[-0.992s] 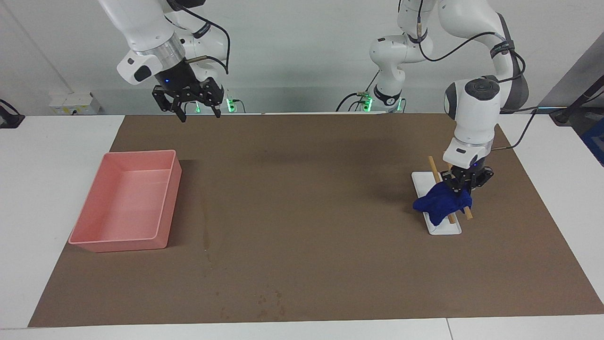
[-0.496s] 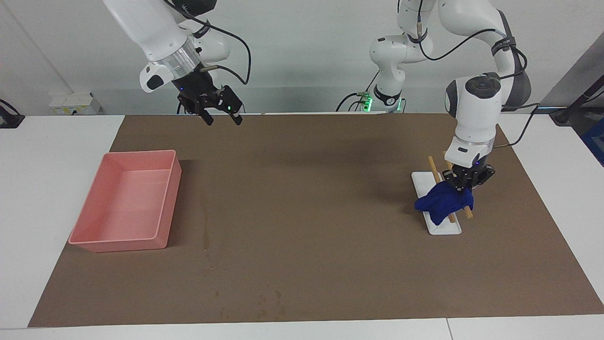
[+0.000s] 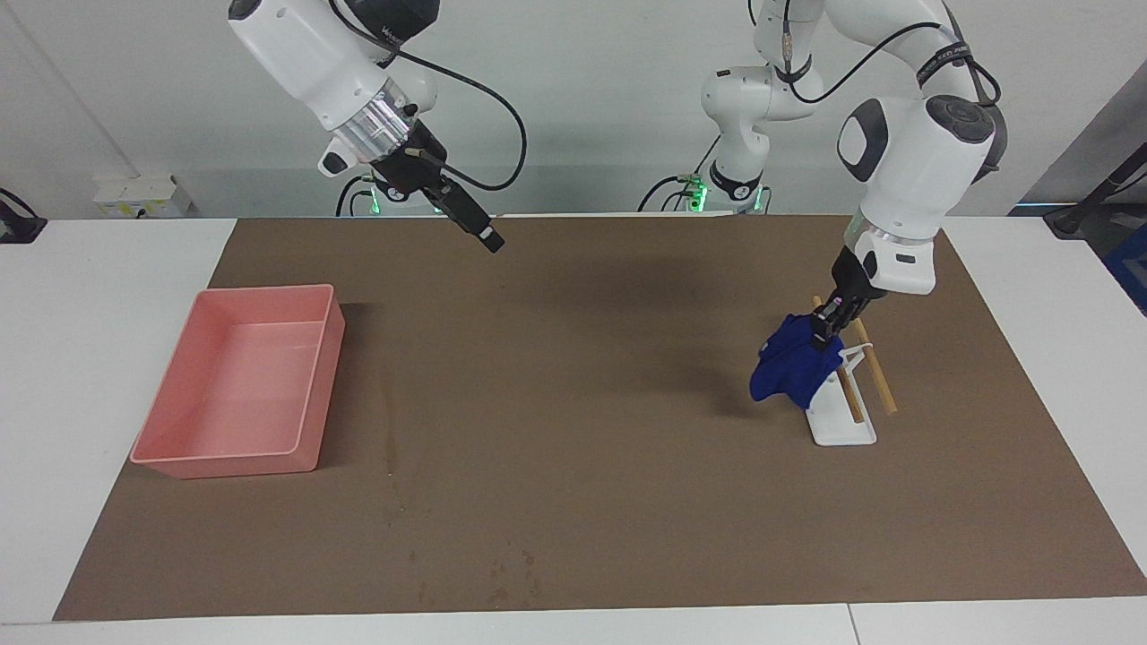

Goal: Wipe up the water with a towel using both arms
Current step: 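Carry the towel to the center while the right gripper reaches it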

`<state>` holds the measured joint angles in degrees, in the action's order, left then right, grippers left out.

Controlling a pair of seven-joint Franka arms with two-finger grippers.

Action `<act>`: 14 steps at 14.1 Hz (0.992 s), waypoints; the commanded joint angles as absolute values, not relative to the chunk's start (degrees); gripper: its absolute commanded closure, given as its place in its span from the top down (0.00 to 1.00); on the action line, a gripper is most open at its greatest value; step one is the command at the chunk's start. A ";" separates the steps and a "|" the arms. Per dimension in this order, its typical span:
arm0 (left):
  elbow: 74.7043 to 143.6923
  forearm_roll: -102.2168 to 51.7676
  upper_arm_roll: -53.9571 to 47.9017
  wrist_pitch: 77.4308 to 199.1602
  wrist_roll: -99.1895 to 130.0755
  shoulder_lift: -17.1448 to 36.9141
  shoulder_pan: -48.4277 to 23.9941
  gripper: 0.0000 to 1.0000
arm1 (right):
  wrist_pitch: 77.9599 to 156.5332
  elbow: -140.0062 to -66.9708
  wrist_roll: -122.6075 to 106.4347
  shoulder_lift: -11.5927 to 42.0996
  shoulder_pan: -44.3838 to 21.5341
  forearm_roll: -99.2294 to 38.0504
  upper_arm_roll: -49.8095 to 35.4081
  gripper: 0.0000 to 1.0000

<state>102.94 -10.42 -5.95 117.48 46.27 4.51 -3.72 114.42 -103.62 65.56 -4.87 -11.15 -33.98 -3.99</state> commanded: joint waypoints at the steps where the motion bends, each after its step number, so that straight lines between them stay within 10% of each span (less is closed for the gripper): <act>1: 102.30 -21.49 -7.02 115.32 62.69 2.73 -4.57 0.00 | 118.47 -106.96 71.44 -6.24 -11.69 -38.75 -4.04 1.00; 14: 103.09 -44.47 -15.47 119.09 90.87 -2.19 -5.98 0.00 | 135.95 -112.23 80.60 -3.60 -25.84 -39.82 -4.13 1.00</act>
